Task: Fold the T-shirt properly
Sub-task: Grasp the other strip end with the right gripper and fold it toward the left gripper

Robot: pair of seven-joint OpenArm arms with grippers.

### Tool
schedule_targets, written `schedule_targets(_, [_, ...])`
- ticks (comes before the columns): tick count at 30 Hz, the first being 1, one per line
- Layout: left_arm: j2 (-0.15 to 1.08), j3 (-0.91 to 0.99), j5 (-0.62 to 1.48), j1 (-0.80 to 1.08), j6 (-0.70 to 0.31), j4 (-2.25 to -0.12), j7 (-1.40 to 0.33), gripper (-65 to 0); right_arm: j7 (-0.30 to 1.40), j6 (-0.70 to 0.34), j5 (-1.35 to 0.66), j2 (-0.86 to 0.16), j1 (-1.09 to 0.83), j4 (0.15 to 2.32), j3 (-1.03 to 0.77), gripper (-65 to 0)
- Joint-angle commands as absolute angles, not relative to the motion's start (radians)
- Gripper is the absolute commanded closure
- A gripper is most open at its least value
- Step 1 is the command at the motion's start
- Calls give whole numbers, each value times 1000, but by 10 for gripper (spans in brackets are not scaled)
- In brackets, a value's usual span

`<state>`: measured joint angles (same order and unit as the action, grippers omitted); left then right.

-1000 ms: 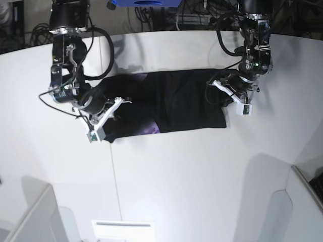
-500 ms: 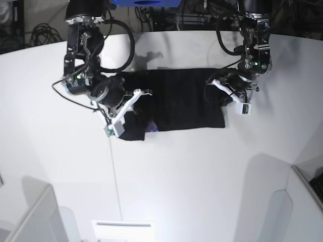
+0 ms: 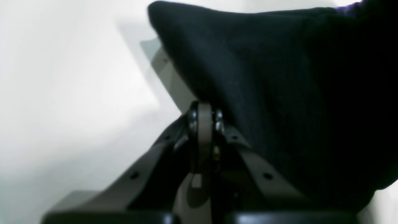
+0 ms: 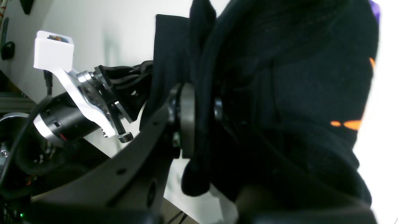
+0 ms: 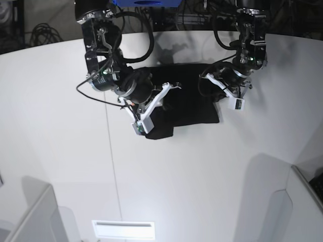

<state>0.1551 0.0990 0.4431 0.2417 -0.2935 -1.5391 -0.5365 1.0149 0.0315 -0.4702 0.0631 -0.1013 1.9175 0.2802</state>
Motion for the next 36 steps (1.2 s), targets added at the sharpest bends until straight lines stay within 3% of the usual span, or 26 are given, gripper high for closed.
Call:
schedule_targets(1, [160, 97, 426, 249, -294, -1543, -581, 0, 993, 44, -490, 68, -101, 1934, 285, 0])
schedule_targets(17, [162, 97, 429, 259, -294, -1544, -581, 0, 858, 140, -490, 67, -104, 1851, 441, 0])
schedule_targets(36, [163, 99, 429, 262, -294, -1564, -581, 0, 802, 142, -490, 77, -51, 1704, 509, 0])
